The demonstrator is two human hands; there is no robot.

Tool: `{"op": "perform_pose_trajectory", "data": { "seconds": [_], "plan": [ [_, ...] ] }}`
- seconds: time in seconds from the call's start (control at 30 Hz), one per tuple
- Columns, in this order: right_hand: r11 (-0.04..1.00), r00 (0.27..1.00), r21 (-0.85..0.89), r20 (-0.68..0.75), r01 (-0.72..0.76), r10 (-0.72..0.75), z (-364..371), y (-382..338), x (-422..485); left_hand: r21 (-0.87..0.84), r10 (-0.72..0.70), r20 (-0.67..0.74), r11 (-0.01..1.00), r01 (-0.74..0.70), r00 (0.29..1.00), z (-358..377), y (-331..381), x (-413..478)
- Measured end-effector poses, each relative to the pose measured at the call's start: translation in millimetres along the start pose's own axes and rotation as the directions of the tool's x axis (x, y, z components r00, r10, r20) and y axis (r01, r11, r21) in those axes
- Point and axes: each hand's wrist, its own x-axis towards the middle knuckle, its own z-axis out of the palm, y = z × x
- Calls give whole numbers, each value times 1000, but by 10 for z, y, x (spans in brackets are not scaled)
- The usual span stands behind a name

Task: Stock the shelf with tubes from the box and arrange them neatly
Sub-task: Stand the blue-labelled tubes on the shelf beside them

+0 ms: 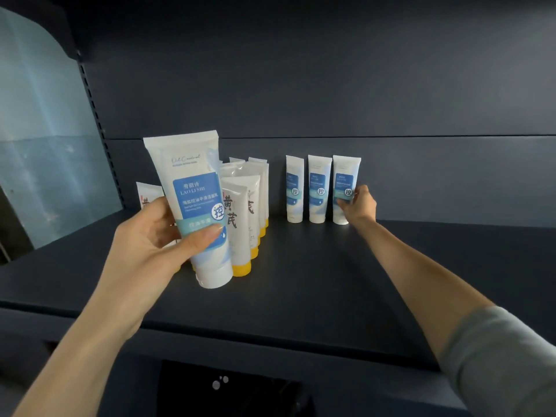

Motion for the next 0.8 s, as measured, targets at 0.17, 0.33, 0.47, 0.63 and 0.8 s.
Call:
{"op": "perform_pose_trajectory", "data": {
  "seconds": [0.17, 0.33, 0.47, 0.63, 0.8],
  "plan": [
    [991, 991, -62, 42, -122, 125, -36, -94, -99, 8, -28, 10, 1000, 28, 1000, -113, -48, -13],
    [998, 998, -42, 12, -54, 54, -208, -446, -492, -50, -31, 12, 998, 31, 999, -125, -37, -23],
    [974, 936, 102, 271, 204, -225, -400, -806, -1159, -87, -38, 26, 995, 40, 999, 7, -4, -11],
    [862, 695, 367, 517, 349, -501, -569, -988, -2171, -142, -48, 40, 988, 54, 998, 163, 2, -15],
    [769, 728, 371, 278, 521, -627, -398, -1012, -2602, -107, -41, 13, 993, 42, 999, 278, -16, -69]
  ]
}}
